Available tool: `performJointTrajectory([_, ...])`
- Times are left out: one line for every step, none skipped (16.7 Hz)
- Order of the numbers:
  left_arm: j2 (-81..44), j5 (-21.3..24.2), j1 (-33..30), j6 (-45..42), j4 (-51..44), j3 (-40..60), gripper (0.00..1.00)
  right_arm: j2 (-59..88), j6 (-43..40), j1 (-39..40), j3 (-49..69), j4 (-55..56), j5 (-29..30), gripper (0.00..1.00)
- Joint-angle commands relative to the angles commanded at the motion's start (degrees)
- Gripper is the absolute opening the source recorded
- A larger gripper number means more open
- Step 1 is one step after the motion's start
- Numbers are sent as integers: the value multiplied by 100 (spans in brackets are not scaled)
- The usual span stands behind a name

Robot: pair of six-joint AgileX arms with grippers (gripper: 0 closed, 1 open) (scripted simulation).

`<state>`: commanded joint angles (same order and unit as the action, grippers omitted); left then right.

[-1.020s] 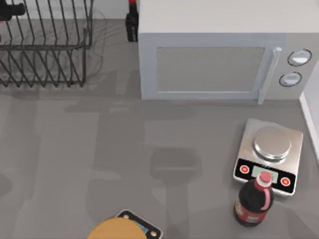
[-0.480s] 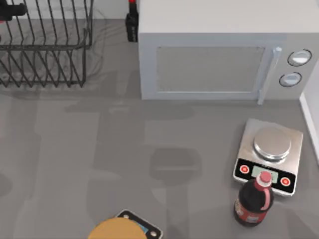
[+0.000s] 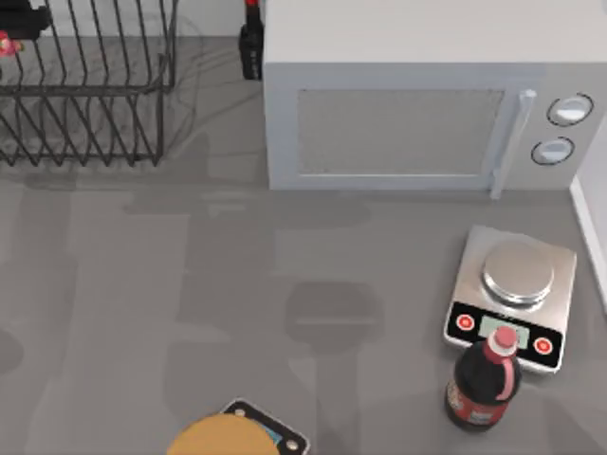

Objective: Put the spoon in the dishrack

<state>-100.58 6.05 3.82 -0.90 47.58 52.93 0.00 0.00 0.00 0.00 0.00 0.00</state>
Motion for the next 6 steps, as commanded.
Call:
performJointTrajectory([0,0,0,0,0,0,100,0,0,0,0,0,0,100])
performJointTrajectory([0,0,0,0,0,0,100,0,0,0,0,0,0,100])
performJointTrajectory([0,0,0,0,0,0,100,0,0,0,0,0,0,100])
performJointTrajectory([0,0,0,0,0,0,100,0,0,0,0,0,0,100])
performJointTrajectory([0,0,0,0,0,0,100,0,0,0,0,0,0,100])
performJointTrajectory([0,0,0,0,0,0,100,0,0,0,0,0,0,100])
